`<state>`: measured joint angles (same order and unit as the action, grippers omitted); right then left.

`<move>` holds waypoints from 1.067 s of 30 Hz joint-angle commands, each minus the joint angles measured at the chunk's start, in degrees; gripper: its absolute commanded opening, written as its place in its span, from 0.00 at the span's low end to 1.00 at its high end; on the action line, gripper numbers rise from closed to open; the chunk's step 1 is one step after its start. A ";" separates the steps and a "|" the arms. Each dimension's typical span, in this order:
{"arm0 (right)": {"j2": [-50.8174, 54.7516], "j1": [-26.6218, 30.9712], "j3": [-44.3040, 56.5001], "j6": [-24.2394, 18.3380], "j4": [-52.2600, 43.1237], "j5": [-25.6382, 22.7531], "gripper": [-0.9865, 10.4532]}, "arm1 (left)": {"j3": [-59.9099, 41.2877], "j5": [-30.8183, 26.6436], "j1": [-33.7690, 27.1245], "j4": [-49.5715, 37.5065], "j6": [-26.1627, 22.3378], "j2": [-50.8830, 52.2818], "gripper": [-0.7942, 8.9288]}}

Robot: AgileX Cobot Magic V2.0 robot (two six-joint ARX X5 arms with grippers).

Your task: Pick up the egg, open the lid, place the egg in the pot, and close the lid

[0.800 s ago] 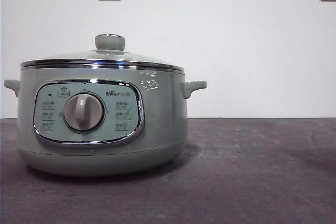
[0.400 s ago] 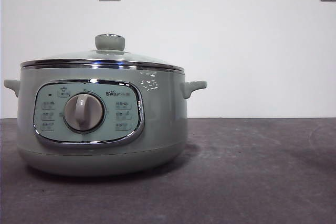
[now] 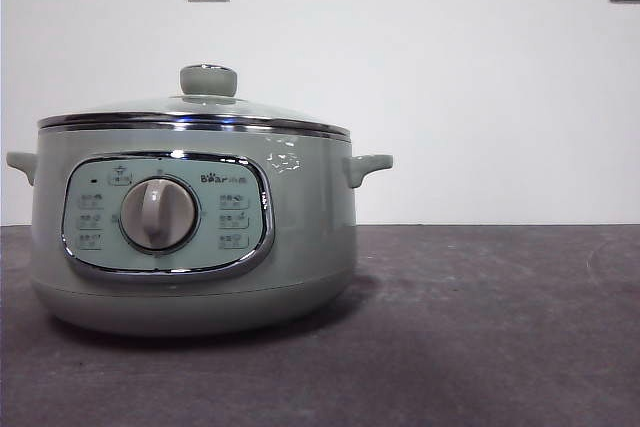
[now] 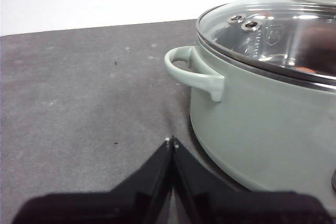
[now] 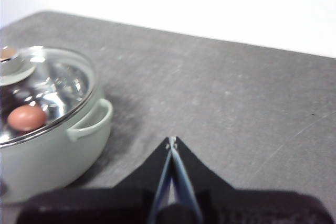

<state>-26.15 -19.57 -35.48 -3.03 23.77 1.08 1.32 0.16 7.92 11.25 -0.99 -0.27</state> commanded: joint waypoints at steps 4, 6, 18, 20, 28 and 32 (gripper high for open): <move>9.92 13.20 13.07 -0.44 -8.66 6.86 0.09 | -0.98 -0.04 -0.15 -0.31 0.33 0.17 0.08; 13.81 15.96 17.79 0.24 -10.75 8.04 0.09 | -0.98 -0.04 -0.15 -0.31 0.33 0.17 0.08; 24.90 17.66 34.93 6.08 -16.00 7.58 0.09 | -0.98 -0.04 -0.15 -0.31 0.33 0.17 0.08; 25.97 17.64 35.17 6.21 -14.49 7.63 0.09 | -0.98 -0.04 -0.15 -0.31 0.33 0.17 0.08; 26.12 17.64 35.17 6.23 -13.84 7.63 0.09 | -0.96 -0.04 -0.15 -0.33 0.33 0.17 0.08; 26.10 17.64 35.15 6.16 -13.90 7.54 0.09 | -0.98 -0.04 -0.15 -0.33 0.33 0.17 0.08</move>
